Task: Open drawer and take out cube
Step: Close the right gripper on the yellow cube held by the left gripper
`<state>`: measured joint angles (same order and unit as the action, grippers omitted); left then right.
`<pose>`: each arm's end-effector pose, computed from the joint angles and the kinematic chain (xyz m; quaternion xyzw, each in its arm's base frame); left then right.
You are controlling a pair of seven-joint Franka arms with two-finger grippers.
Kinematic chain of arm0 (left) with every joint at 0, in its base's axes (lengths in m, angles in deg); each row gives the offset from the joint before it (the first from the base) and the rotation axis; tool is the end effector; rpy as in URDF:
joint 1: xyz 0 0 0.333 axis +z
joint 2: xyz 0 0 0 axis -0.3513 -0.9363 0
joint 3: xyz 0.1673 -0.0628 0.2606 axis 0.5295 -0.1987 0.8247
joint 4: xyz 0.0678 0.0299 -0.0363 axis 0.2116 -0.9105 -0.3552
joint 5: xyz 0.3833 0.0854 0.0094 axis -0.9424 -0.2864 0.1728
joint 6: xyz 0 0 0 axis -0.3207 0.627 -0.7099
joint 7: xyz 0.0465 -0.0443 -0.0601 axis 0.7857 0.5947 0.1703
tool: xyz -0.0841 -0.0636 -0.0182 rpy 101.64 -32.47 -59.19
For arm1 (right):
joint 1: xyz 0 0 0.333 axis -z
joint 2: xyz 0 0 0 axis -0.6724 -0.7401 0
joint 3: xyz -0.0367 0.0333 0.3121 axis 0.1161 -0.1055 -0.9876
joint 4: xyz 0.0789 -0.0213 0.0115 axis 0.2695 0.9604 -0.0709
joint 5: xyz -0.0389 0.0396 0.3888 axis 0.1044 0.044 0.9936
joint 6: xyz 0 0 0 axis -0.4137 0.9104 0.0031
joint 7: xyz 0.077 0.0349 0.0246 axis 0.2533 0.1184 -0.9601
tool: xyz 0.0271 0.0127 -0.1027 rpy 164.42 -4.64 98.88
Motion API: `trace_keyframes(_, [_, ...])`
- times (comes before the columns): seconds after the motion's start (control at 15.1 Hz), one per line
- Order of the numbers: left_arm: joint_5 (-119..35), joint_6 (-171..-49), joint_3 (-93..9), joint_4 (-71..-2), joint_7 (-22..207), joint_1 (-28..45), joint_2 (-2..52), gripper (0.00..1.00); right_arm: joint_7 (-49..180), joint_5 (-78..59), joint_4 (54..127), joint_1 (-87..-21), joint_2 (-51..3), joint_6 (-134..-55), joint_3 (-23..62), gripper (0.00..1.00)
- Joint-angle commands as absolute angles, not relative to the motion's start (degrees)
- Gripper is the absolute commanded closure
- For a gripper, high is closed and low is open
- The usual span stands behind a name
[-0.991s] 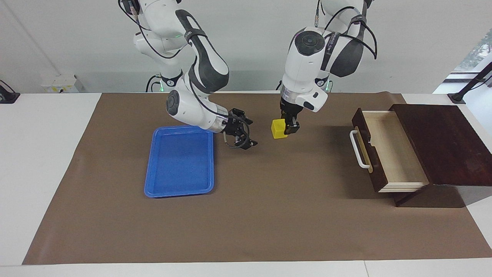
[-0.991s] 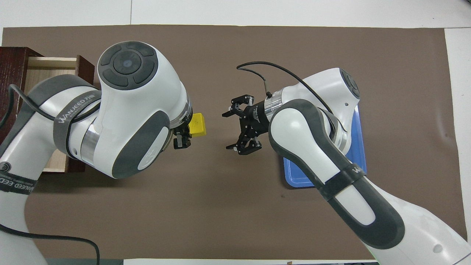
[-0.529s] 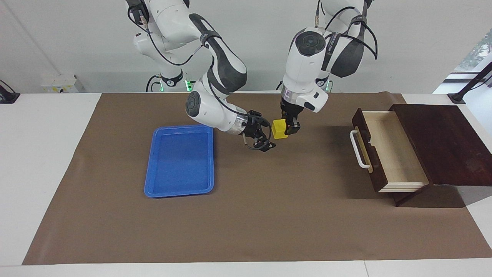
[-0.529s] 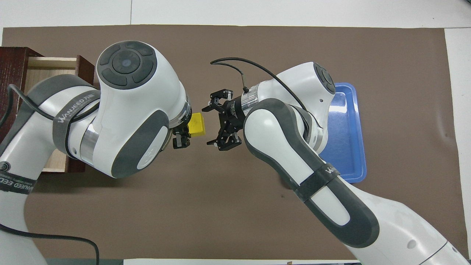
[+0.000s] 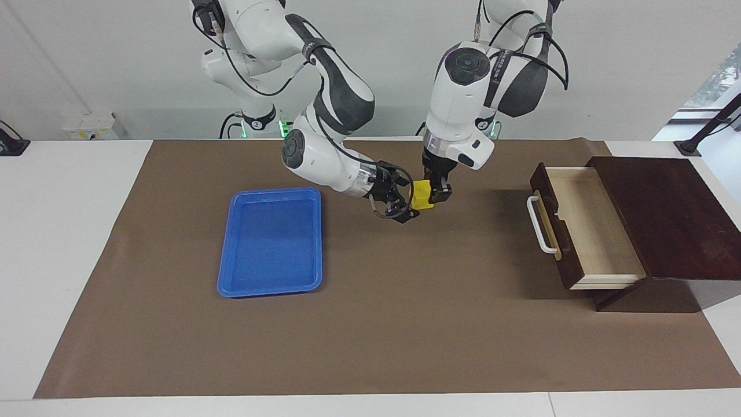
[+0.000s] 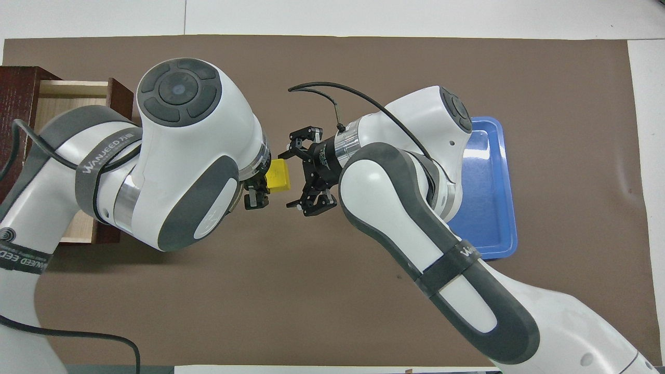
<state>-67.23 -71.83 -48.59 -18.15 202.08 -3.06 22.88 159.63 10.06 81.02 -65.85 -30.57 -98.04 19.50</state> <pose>0.5228 -0.3338 0.5162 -0.6944 -0.7192 0.0202 0.0147 0.5691 0.3714 0.4243 -0.6989 0.5943 0.3172 0.2403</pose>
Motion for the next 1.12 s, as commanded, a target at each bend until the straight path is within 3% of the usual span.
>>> trace_keyframes(0.0, [-66.47, -72.88, -47.87, -19.45, 202.61, -3.86, 23.72, 1.0, 160.23, 9.35, 84.05, -65.9, -28.01, -97.41, 19.57, 0.0])
trace_keyframes(1.06, [-66.55, -72.88, -47.87, -19.45, 202.52, -3.87, 23.72, 1.0, 160.41, 9.53, 88.89, -68.1, -23.7, -98.37, 19.57, 0.0])
